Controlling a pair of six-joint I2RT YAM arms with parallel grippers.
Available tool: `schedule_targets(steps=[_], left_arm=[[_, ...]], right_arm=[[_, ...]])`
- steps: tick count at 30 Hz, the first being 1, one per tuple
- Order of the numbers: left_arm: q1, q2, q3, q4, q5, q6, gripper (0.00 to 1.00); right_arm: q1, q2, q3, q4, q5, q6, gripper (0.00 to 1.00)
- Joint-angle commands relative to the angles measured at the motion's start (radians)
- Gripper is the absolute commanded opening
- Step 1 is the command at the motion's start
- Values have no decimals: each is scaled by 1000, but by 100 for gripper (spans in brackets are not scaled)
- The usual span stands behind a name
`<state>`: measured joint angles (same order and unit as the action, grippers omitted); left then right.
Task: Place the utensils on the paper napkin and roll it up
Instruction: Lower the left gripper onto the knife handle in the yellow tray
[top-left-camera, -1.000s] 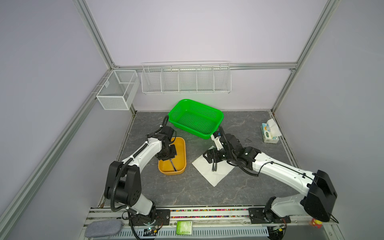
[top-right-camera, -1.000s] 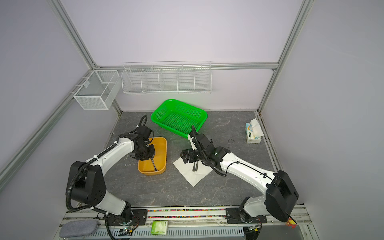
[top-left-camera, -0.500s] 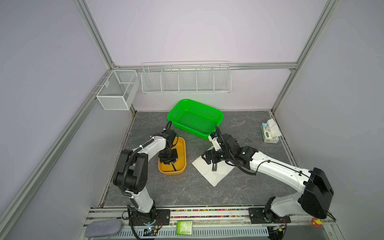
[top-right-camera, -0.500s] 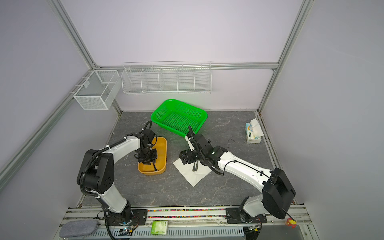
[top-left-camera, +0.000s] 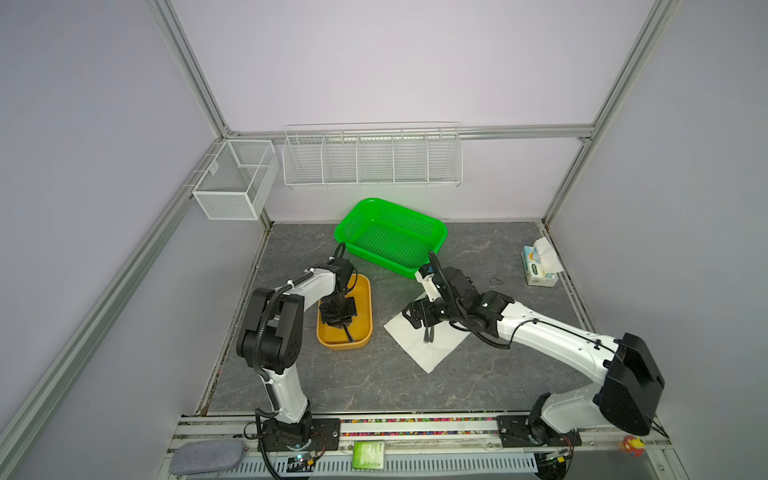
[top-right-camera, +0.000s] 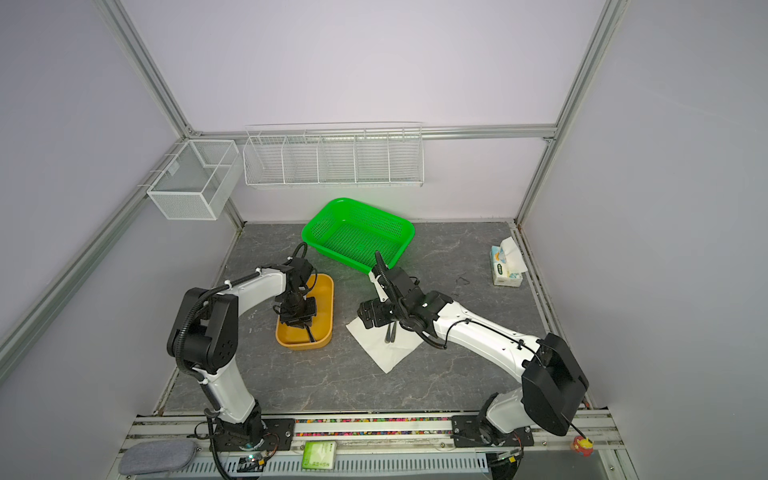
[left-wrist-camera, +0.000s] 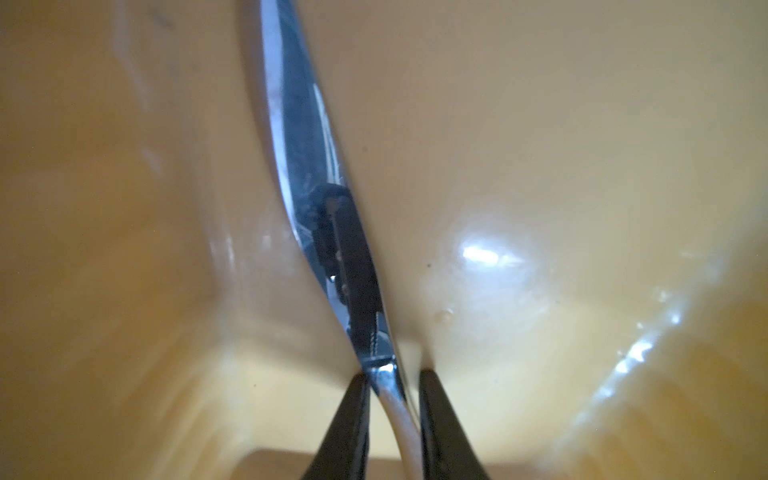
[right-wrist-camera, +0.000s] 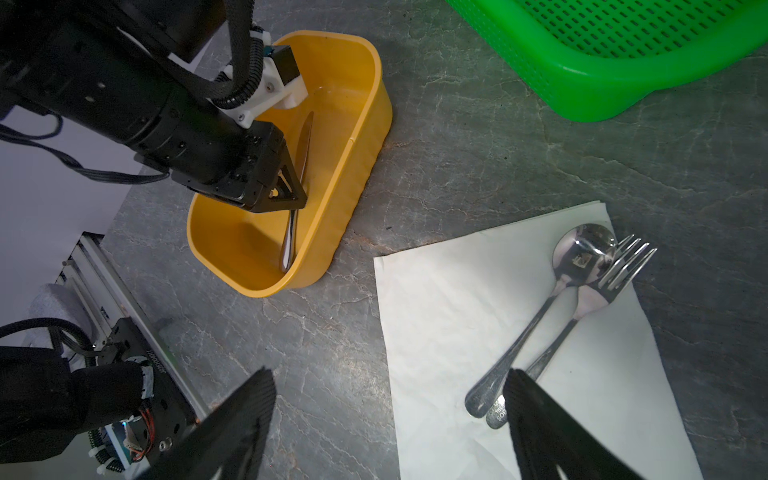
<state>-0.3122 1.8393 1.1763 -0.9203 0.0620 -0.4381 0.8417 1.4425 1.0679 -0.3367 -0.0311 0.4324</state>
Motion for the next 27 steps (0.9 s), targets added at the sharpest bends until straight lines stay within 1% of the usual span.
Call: schedule_targets(steps=[1,5,9,12,22,27], left_arm=[[8,45,10,15,7,36,16],[7,48,34,-2,-15,83,12],[3,71,83,-70,-38,154,13],[-4,98,120,-118,-69,185,13],[-1,109,106,-100,-41,167,22],[11,122,102,-75,4,172,22]], right_arm=[[8,8,27,-20,4,-23,89],[7,7,27,-21,9,-23,89],[9,22,44,-43,12,-28,89],[8,26,46,-44,20,-29,90],[9,9,41,-51,34,-30,90],[9,0,38,-54,42,-32,90]])
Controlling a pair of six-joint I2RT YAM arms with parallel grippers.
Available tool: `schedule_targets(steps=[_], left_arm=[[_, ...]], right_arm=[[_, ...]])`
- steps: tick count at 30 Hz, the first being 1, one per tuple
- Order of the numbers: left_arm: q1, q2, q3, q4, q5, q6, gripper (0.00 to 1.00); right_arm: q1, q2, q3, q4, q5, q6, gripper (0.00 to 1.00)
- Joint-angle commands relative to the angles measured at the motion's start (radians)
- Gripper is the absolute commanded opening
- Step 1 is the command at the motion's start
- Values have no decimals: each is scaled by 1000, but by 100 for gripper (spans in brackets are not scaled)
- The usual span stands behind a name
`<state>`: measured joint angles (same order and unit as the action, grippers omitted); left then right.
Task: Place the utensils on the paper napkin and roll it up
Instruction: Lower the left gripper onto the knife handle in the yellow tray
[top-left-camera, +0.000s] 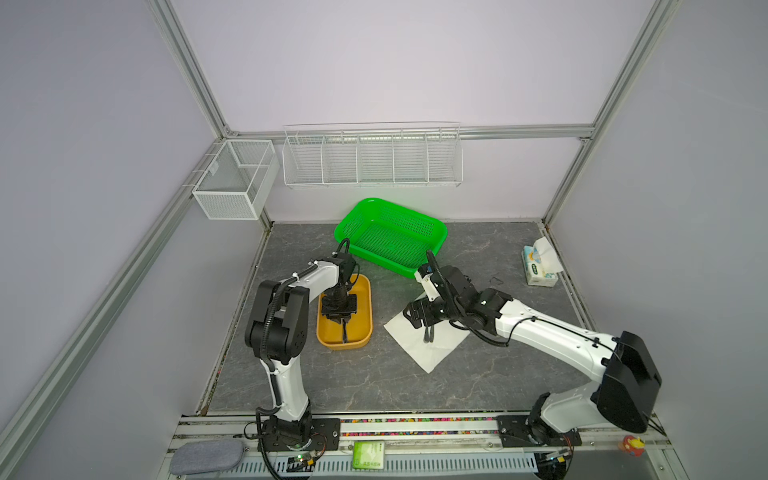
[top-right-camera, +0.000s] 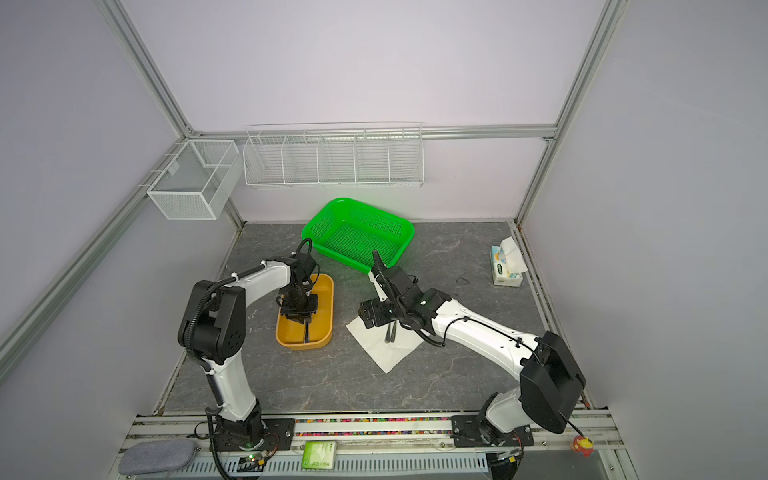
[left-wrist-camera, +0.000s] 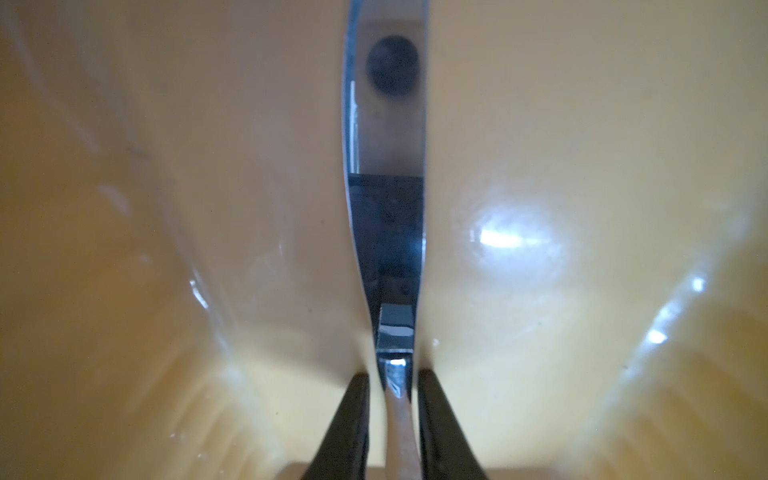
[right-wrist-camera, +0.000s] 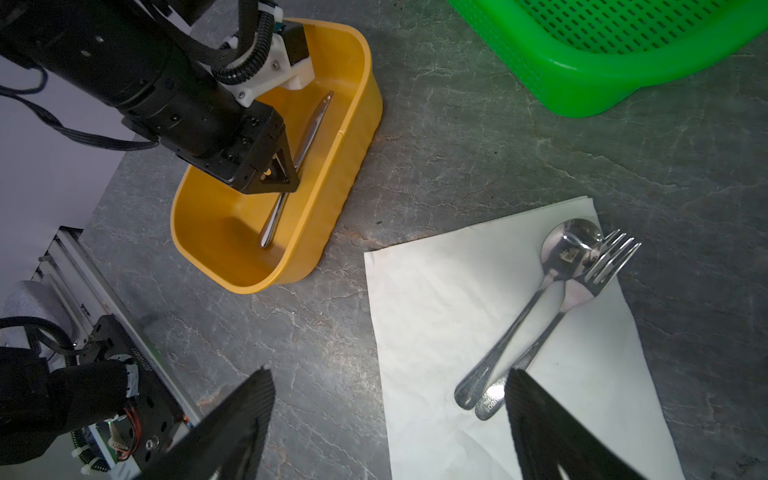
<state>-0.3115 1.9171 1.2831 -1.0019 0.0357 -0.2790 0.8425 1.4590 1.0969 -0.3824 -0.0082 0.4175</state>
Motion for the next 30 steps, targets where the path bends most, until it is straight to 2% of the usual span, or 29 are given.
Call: schedule_targets(steps=[1,18,30], left_arm=[[12,47,-6,11,35,14,22],[21,93,2,54,42,19,21],[22,124,-1,54,49,21,16]], right_arm=[[8,-18,6,-10,22,-16,90],[8,-38,-11,-9,30,-11,90],[10,-44,-19,-7,35,-7,90]])
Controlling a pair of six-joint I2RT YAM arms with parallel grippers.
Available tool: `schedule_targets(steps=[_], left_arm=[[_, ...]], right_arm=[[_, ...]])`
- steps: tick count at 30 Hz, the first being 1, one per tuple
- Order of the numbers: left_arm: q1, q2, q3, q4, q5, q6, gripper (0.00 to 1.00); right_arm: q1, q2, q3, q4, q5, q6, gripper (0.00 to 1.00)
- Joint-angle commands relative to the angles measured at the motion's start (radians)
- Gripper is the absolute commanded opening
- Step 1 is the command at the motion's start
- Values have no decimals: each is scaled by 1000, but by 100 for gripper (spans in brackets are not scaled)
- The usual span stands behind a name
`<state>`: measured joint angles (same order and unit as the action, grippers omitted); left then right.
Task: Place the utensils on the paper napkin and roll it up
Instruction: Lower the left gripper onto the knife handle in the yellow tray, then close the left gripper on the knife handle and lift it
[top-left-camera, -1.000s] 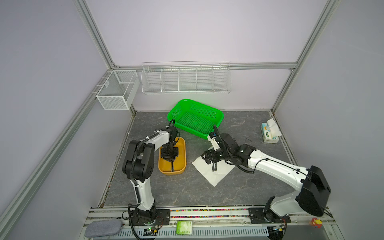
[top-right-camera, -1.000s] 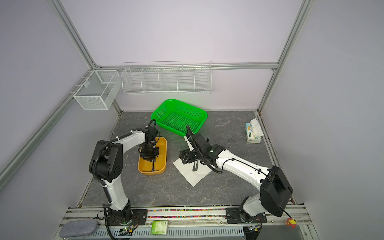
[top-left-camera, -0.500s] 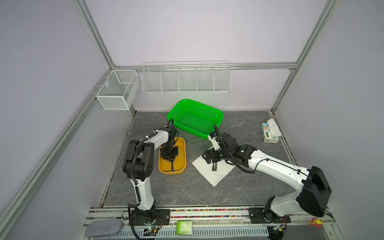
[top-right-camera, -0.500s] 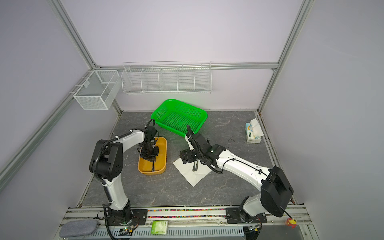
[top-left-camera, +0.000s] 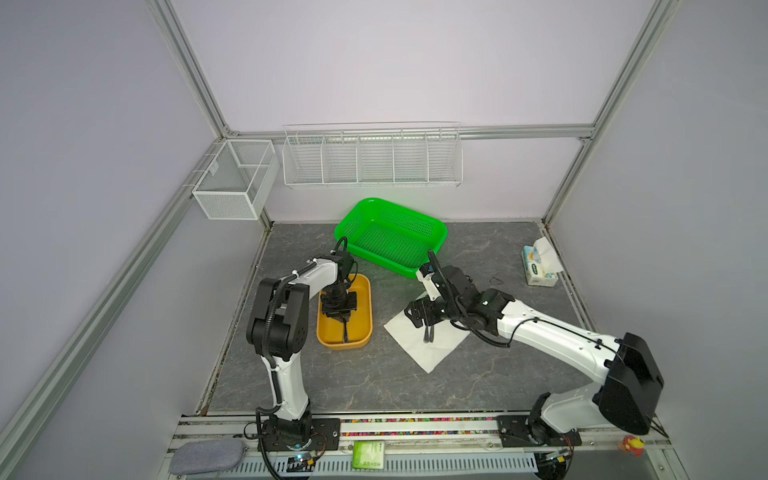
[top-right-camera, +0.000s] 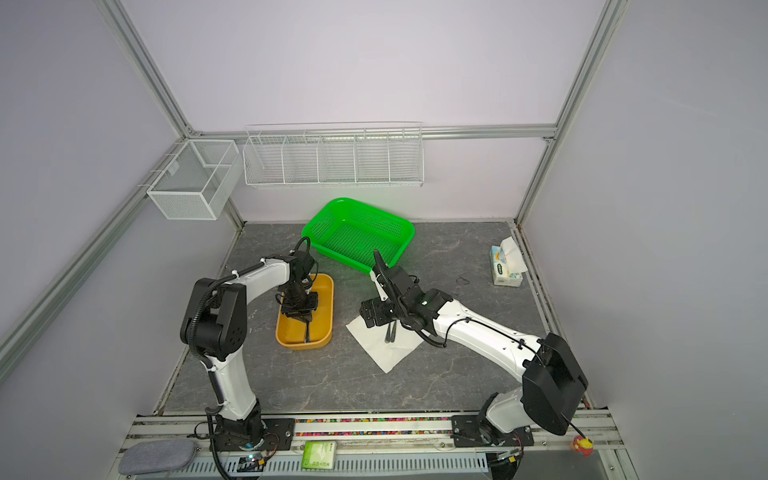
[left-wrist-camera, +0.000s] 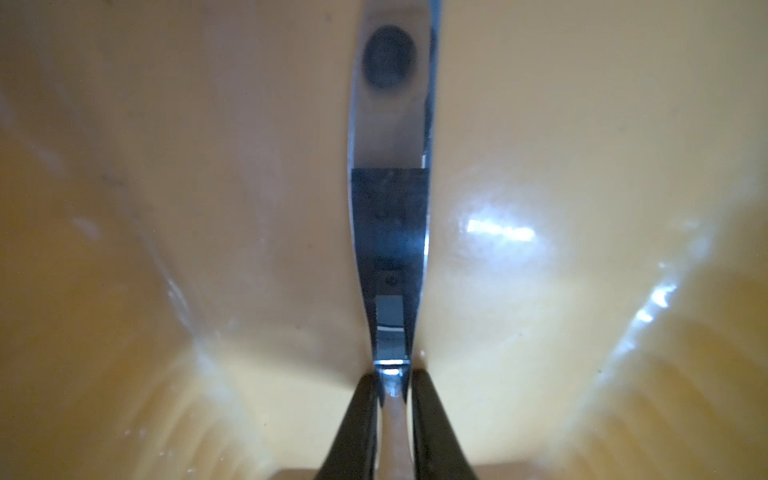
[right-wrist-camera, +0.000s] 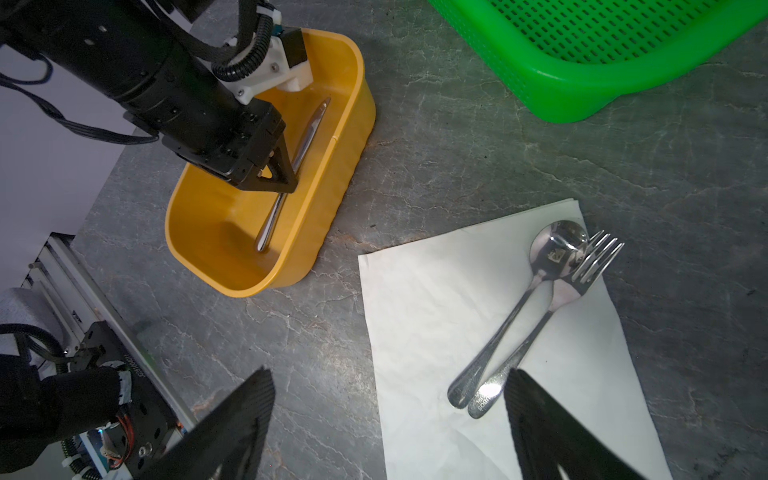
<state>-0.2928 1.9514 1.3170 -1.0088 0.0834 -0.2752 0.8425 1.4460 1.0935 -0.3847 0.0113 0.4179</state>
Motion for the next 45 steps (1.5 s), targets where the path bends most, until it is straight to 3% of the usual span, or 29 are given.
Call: schedule_targets(steps=[1,18,45], left_arm=[[4,90,-33,58,2,19,14],[3,47,-30,53,-1,22,8],[3,-46,56,-79,-10,46,8]], right_arm=[[9,-31,-15,-6,16,-8,90],[10,-42,-24,0,22,-7,90],[9,-65,-31,3,41,-8,90]])
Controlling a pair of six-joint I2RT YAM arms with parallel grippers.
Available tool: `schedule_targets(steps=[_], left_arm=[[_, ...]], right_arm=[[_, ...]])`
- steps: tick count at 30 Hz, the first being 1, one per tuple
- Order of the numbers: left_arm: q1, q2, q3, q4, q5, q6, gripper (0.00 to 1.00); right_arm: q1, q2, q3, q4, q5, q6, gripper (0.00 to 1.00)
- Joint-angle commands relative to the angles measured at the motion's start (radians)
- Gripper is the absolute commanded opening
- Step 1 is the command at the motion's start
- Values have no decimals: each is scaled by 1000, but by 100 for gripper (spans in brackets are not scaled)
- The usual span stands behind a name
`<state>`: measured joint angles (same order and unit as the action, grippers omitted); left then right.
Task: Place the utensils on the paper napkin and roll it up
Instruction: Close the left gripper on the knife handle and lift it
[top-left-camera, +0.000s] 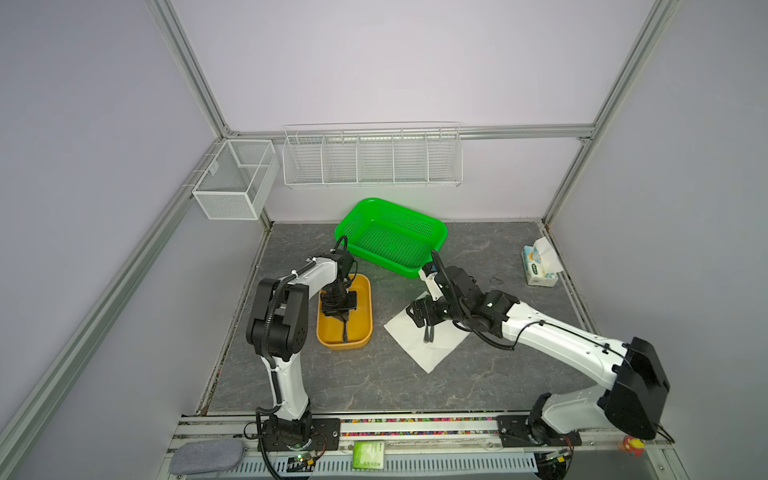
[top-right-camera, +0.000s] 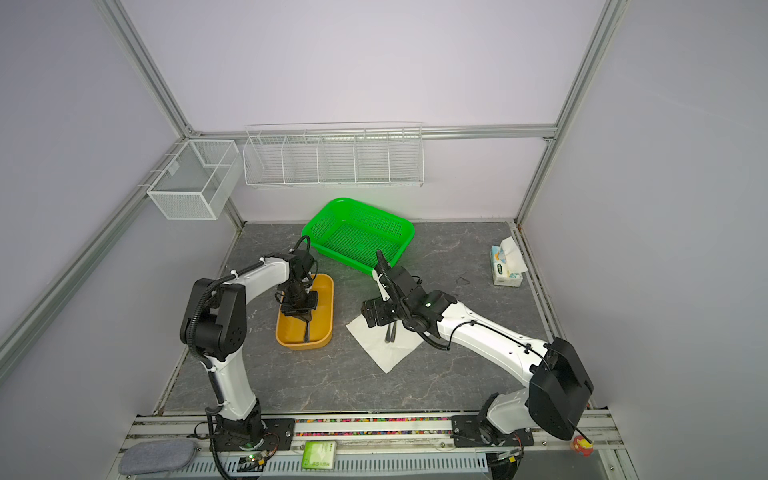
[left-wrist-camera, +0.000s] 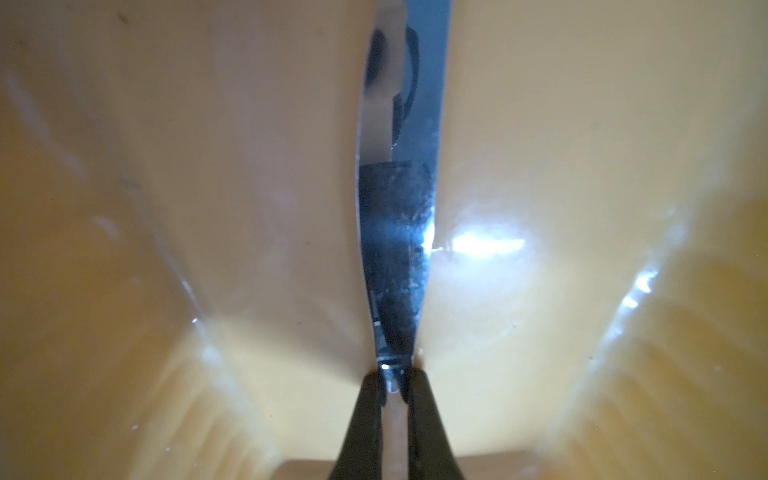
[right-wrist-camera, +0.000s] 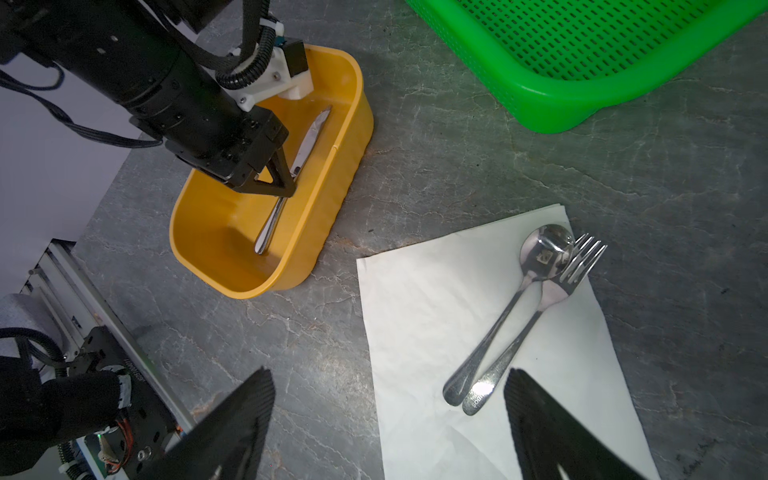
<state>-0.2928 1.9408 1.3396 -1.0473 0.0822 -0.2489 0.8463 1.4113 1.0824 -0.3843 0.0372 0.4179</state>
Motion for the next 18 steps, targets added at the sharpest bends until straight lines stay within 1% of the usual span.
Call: schedule_targets(steps=[1,18], left_arm=[[3,-37,36,-46,-9,21,8],[3,-62,82,-120,-6,37,9]], right_arm=[[5,-33,-22,2,15,-8,90],[5,-44,-42,12,23,-2,90]])
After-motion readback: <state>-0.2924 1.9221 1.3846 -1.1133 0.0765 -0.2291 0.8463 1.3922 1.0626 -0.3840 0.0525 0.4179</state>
